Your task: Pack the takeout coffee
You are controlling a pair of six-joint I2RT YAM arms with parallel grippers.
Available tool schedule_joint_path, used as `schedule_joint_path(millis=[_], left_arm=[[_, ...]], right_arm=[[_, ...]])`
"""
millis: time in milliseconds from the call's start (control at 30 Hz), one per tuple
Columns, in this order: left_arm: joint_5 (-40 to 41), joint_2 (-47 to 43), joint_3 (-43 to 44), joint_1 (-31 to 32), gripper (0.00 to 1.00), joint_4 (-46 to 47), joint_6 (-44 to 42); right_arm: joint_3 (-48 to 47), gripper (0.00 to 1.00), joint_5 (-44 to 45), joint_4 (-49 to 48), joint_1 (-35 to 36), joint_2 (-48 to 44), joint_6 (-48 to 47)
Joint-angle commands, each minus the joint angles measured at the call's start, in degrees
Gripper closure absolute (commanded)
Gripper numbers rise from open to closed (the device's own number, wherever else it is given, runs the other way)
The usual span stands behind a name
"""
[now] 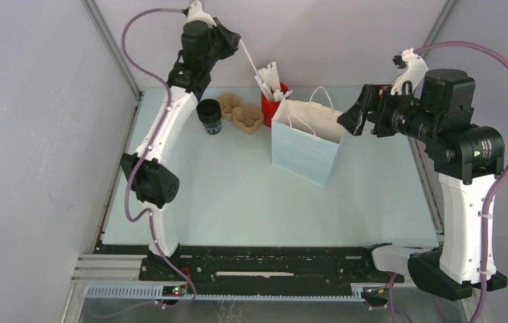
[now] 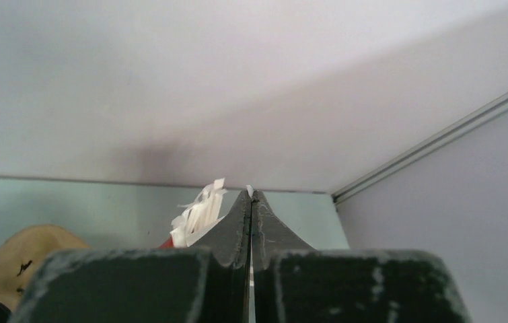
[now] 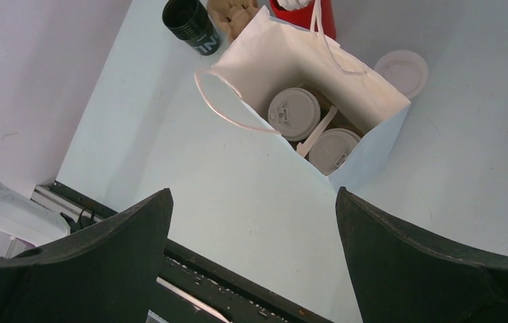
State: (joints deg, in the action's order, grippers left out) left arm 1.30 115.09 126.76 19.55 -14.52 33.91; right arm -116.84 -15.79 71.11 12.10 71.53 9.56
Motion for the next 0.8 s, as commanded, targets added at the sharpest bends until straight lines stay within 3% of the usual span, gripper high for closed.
schedule_joint_path(millis=[0,100,333,500,633,767], left_arm=[[-1.7,-7.9,3.0,-1.7,1.0,2.1,1.5],[-10.4,-9.5,0.7,-3.7,1.0,7.1,7.0],[-35.0,-15.8,-14.4,-8.3,1.0,40.5,20.3],[-42.9,-19.3,-21.2,-9.9,1.0,53.4,30.2],[-45.3,-19.9,-26.0,-9.5,1.0,66.4,43.3],[-47.6,-21.5,-30.3,-6.0,1.0,65.9,45.0]], right_arm=[[-1.5,0.0,-1.4,-2.0,0.5,-0.7,0.7],[-1.3,0.0,-1.5,-2.2,1.0,-1.2,0.9],[-1.0,0.0,-1.6,-2.6,1.8,-2.0,1.0],[-1.5,0.0,0.2,-2.4,3.5,-2.2,0.3],[-3.1,0.0,1.5,-2.3,4.9,-1.9,-0.1],[-3.7,0.0,2.7,-2.2,5.6,-2.1,-0.5]])
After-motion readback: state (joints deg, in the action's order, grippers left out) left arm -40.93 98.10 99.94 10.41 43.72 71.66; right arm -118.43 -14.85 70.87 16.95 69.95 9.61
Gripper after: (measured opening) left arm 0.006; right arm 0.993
